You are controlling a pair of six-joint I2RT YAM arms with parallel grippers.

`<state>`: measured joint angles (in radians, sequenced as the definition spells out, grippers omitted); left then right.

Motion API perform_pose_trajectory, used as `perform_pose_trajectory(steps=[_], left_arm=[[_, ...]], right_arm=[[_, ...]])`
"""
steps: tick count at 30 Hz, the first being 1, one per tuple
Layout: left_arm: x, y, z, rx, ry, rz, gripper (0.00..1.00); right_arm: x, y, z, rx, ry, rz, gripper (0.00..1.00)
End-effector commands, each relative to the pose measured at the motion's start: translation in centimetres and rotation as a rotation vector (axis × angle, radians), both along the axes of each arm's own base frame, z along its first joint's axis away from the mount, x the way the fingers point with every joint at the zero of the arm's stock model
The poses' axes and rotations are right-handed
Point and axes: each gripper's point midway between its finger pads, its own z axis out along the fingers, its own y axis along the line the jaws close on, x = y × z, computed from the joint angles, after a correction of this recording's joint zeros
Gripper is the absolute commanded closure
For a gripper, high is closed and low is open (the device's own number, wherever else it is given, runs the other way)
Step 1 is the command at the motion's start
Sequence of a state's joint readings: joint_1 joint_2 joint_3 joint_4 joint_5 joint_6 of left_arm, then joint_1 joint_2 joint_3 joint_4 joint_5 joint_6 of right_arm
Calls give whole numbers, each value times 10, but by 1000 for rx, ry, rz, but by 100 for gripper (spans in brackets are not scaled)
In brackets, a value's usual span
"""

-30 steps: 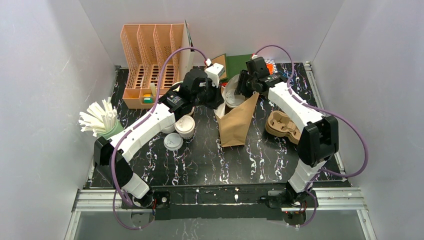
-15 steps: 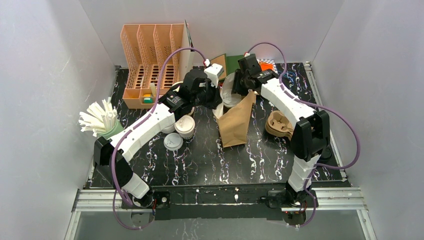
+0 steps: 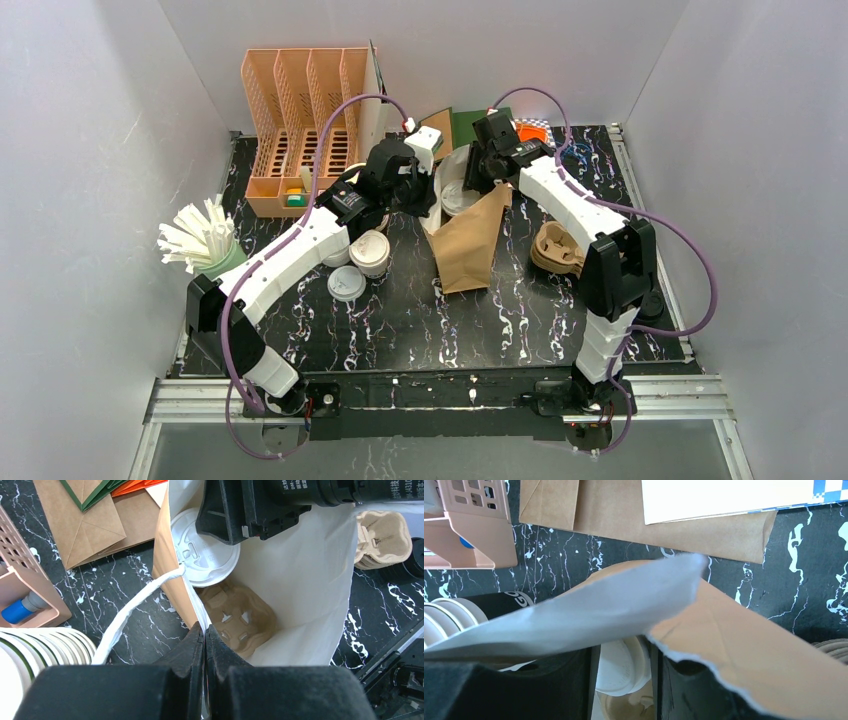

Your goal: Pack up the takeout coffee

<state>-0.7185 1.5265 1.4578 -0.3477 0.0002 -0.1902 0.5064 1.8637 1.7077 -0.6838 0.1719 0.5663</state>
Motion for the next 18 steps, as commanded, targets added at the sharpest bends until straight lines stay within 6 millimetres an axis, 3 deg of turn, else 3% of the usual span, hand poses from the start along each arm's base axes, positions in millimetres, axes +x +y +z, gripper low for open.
perform_pose_trajectory(steps=[1,7,11,15,18], left_arm=[[-8,8,40,-25,-77,-2,100],[-5,11,49,-27,-101,12,98],[2,18,63,-10,-147,47,85],[9,19,86,-33,-189,79,66],[12,17,106,-66,-220,87,57]], right_arm=[[-37,-58,-83,-290,275,-63,57],[-33,-53,-63,-245,216,-44,59],[-33,-41,-46,-172,143,40,61],[-38,-31,-41,-112,104,110,62],[-36,-29,-39,-107,90,129,62]])
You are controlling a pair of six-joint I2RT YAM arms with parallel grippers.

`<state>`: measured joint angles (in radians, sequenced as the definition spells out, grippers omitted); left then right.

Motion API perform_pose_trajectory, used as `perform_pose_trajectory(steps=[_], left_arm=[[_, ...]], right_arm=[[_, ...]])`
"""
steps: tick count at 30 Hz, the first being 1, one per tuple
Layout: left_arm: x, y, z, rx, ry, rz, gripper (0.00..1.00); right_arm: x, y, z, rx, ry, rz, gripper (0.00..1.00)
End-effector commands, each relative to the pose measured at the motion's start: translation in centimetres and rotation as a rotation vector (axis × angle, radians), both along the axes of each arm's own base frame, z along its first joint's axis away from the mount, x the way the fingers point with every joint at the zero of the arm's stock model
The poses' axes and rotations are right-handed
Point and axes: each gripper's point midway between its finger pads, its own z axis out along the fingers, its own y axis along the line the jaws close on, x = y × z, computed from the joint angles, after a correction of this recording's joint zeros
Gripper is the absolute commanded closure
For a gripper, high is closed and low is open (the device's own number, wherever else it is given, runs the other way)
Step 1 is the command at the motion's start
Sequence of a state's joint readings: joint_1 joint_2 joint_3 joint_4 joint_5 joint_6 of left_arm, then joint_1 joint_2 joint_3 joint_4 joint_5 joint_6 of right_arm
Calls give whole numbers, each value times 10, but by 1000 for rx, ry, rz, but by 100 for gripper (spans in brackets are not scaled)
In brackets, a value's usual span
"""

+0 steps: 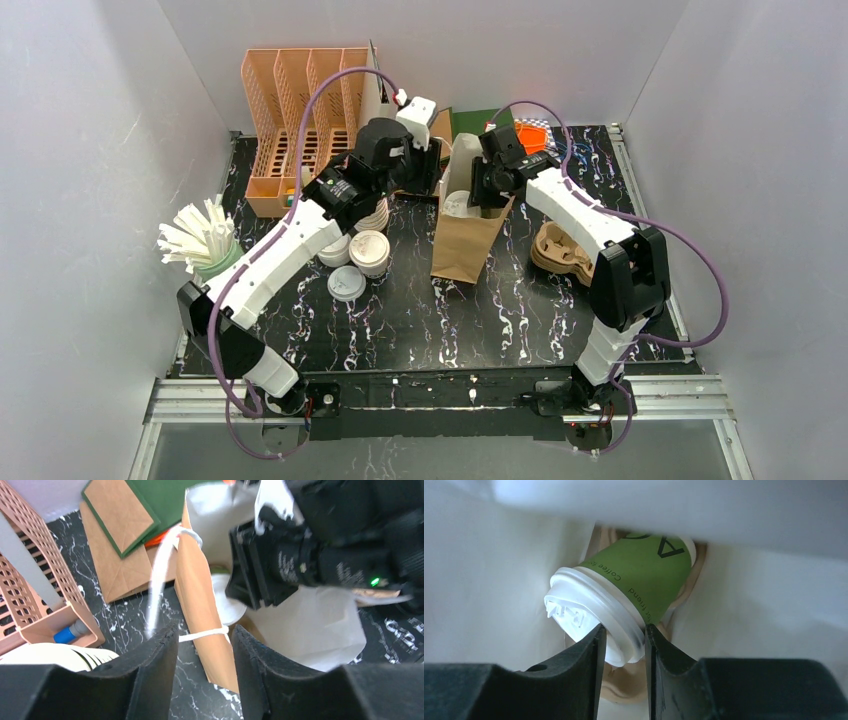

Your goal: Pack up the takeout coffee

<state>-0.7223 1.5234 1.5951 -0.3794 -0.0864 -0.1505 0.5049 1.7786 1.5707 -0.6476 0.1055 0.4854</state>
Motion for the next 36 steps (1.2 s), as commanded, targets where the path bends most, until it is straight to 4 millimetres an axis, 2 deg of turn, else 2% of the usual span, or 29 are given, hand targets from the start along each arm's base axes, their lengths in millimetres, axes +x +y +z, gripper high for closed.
perform_pose_trajectory(steps=[1,4,7,10,16,21,27,32,34,36], left_arm=[[-2,9,57,-64,-100,34,55],[2,7,70,-87,-119,42,53],[5,4,70,-96,-116,46,53],[2,-3,60,-111,-83,24,52],[-10,-17,27,-110,14,-57,46],[3,-21,4,-37,37,-49,45],[21,-30,-12,-5,48,-23,46],[33,-24,-24,55,55,36,59],[32,-21,-32,87,79,36,72],[27,-23,-35,97,100,14,89]], right_arm=[[-8,-23,-30,-106,63,29,62],[-4,-22,-29,-109,51,31,62],[2,-20,-26,-104,34,30,63],[7,-17,-19,-93,15,21,64],[8,-12,-6,-47,-24,24,65],[8,-9,-2,-27,-28,26,66],[9,-6,-1,-14,-25,29,67],[9,-6,-1,-14,-22,29,68],[9,-6,1,-15,-23,30,68],[8,-4,5,-5,-27,38,69]])
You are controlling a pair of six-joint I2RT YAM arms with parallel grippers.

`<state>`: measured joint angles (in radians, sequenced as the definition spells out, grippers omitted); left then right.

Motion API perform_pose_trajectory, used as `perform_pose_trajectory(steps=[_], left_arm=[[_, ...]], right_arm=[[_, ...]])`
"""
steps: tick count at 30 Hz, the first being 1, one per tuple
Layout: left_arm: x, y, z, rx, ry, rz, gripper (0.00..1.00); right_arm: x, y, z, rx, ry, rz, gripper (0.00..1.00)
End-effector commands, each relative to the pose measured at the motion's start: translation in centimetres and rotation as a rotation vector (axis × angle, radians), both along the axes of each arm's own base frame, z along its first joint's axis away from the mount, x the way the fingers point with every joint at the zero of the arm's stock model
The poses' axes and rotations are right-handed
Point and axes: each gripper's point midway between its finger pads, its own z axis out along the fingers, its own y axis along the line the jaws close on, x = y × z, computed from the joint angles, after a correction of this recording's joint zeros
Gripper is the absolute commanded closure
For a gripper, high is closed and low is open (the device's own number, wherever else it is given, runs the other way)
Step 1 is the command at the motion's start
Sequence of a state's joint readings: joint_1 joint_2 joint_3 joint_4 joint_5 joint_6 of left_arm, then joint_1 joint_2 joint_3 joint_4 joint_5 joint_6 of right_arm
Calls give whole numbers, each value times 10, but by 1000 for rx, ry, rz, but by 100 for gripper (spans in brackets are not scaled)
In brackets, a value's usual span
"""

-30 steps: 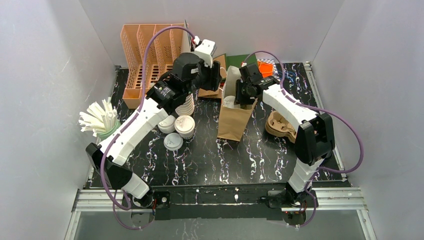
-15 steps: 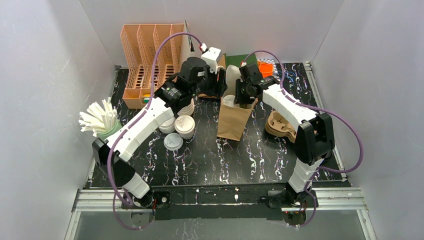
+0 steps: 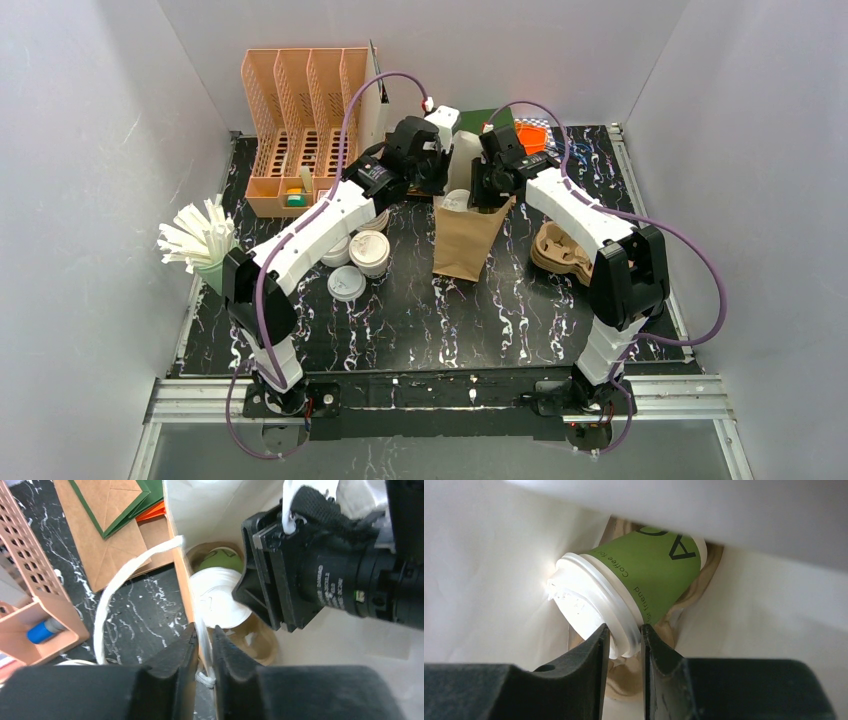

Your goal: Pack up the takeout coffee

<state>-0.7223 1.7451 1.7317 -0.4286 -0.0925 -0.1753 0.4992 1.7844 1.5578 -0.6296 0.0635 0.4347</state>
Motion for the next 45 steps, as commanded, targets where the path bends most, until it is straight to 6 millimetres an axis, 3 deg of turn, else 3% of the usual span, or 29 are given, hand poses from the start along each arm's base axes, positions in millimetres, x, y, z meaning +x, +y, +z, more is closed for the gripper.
perform_pose_trajectory(steps=[1,4,7,13,22,28,33,38,45], left_arm=[[-9,4,16,22,-4,-30,97],[-24,2,17,10,2,-102,100],[-41,5,31,-7,-59,-175,100],[-61,13,33,21,-162,-225,100],[-79,20,37,145,-375,-228,100],[-91,26,36,139,-380,-204,100],[-103,29,23,88,-321,-184,100],[-101,35,20,44,-271,-82,100],[-93,42,20,12,-189,57,100]], right_arm=[[8,-6,12,2,-30,-16,69],[2,-1,20,39,-20,3,69],[-7,1,27,71,5,-7,71],[-23,1,31,149,72,-28,74],[-32,-3,27,228,171,-83,81],[-44,-10,23,231,248,-134,85],[-48,-20,-5,197,295,-201,84],[-39,-32,-25,109,295,-242,81],[-31,-41,-37,34,294,-258,65]])
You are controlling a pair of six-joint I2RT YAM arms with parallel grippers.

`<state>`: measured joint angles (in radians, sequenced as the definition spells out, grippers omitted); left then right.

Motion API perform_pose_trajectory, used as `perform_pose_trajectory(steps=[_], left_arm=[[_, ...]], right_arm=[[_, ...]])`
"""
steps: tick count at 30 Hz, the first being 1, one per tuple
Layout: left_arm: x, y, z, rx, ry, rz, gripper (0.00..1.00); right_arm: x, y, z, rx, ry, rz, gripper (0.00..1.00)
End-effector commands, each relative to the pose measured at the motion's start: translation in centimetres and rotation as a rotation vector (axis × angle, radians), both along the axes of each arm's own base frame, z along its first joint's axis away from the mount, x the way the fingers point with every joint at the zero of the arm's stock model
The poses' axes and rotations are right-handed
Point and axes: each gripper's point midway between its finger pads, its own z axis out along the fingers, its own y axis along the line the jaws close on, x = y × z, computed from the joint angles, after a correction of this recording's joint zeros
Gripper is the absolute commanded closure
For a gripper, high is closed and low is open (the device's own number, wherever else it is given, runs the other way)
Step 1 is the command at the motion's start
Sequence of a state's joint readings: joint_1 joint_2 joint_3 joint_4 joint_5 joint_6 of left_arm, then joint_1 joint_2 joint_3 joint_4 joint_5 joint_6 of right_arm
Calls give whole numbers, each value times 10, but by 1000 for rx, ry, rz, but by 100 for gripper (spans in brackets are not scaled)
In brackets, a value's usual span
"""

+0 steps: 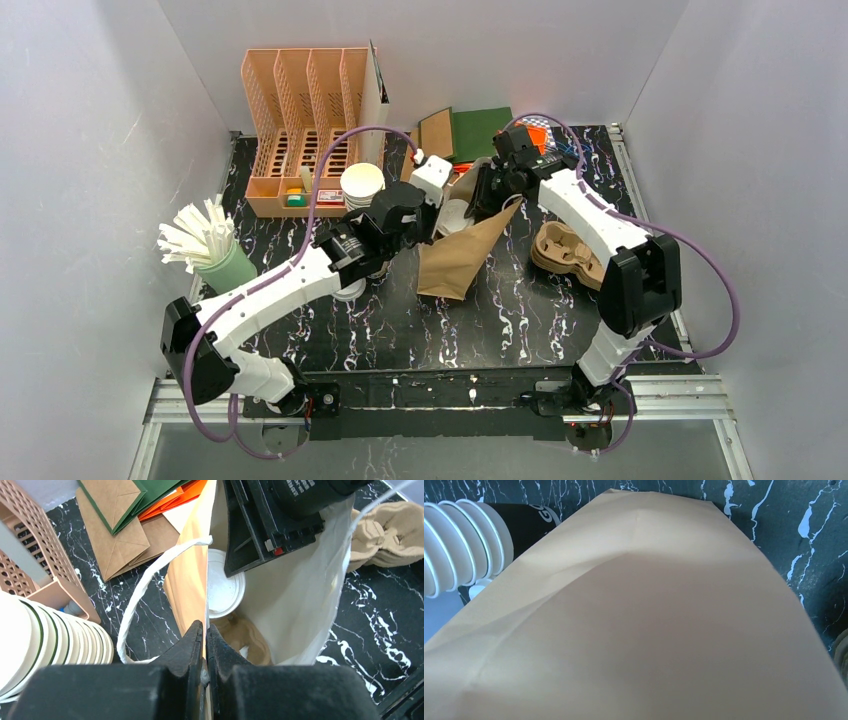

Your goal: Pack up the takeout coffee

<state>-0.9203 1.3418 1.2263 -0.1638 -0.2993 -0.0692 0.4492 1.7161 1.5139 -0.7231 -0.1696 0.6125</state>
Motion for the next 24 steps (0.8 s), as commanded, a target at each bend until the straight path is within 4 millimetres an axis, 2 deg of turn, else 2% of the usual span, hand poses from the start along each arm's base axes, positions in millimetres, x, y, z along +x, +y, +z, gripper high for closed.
perform_pose_trajectory(steps=[1,5,7,11,20,22,24], left_arm=[[-1,22,14,-26,53,138,100],[7,28,15,-35,72,169,100],[10,28,16,-46,80,173,100],[13,27,20,-44,75,166,100],[12,29,22,-37,71,160,100],[11,29,22,-36,72,153,100],[11,28,22,-36,72,144,100]], right_arm=[[11,-52,-51,-228,110,-171,62],[15,-63,-42,-288,71,-176,48],[18,-64,-35,-297,45,-173,47],[22,-64,-20,-320,-9,-163,47],[33,-78,7,-410,-97,-189,59],[34,-79,9,-416,-101,-190,58],[34,-78,9,-412,-103,-185,51]])
